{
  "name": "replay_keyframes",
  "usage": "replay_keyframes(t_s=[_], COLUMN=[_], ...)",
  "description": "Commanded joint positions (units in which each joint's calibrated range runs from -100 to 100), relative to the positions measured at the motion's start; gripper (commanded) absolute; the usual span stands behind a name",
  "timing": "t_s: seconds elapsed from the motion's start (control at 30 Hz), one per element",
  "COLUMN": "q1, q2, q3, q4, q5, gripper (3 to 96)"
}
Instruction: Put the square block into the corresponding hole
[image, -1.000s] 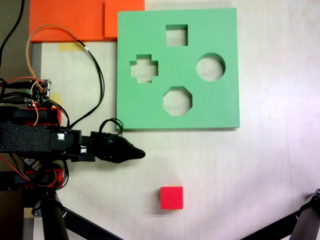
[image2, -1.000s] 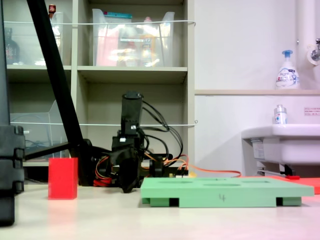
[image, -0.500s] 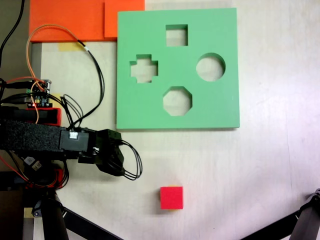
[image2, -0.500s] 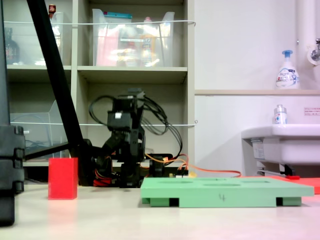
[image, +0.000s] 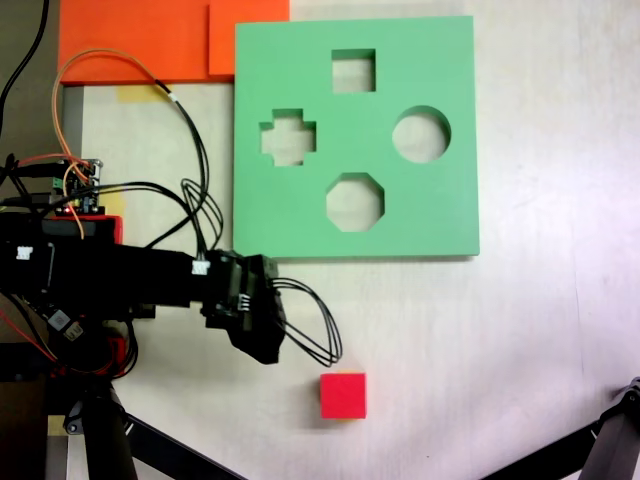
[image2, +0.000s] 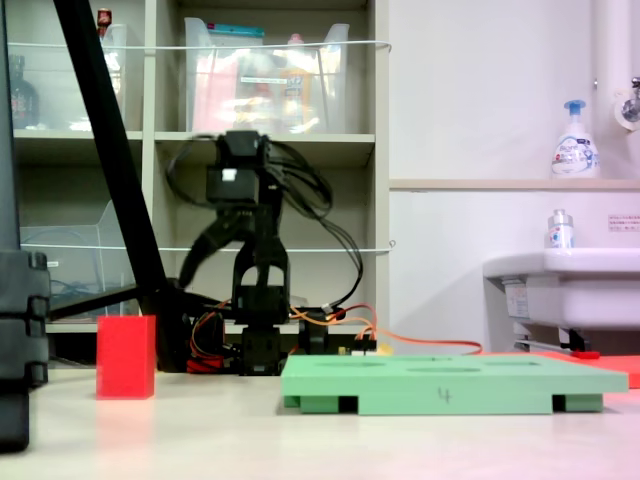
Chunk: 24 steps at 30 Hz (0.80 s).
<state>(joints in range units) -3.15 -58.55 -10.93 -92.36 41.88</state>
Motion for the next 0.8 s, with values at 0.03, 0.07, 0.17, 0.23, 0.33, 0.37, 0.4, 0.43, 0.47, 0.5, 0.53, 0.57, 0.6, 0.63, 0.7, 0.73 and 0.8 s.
replay_keyframes(t_s=[0.03, 0.07, 0.17, 0.23, 0.33, 0.37, 0.4, 0.43, 0.47, 0.5, 0.53, 0.57, 0.6, 0.63, 0.7, 0.73, 0.8], q1=[-2.30, -3.08, -4.93, -6.20, -7.77, -8.21, -8.40, -8.64, -8.74, -8.84, -8.84, -8.84, -8.89, -8.89, -8.84, -8.79, -8.69], q2=[5.06, 6.59, 11.20, 15.11, 19.30, 20.70, 21.40, 22.94, 23.91, 25.17, 26.15, 27.13, 28.66, 29.22, 31.18, 32.43, 34.53], q3=[7.14, 8.43, 12.02, 14.91, 18.40, 19.40, 20.00, 20.90, 21.79, 22.69, 23.29, 23.99, 25.38, 26.18, 28.17, 29.07, 30.37], q4=[-2.82, -2.82, -2.92, -2.92, -3.11, -3.11, -3.11, -3.11, -3.11, -3.11, -3.11, -3.01, -3.01, -3.01, -3.01, -3.01, -2.92], q5=[-2.78, -3.57, -5.52, -6.89, -8.11, -8.45, -8.79, -8.94, -9.04, -9.08, -9.13, -9.13, -9.13, -9.13, -9.13, -9.13, -9.13], gripper=[66.8, 69.4, 78.7, 82.5, 82.5, 82.5, 82.5, 82.5, 82.5, 82.5, 82.5, 82.4, 82.4, 82.5, 82.4, 82.4, 82.4])
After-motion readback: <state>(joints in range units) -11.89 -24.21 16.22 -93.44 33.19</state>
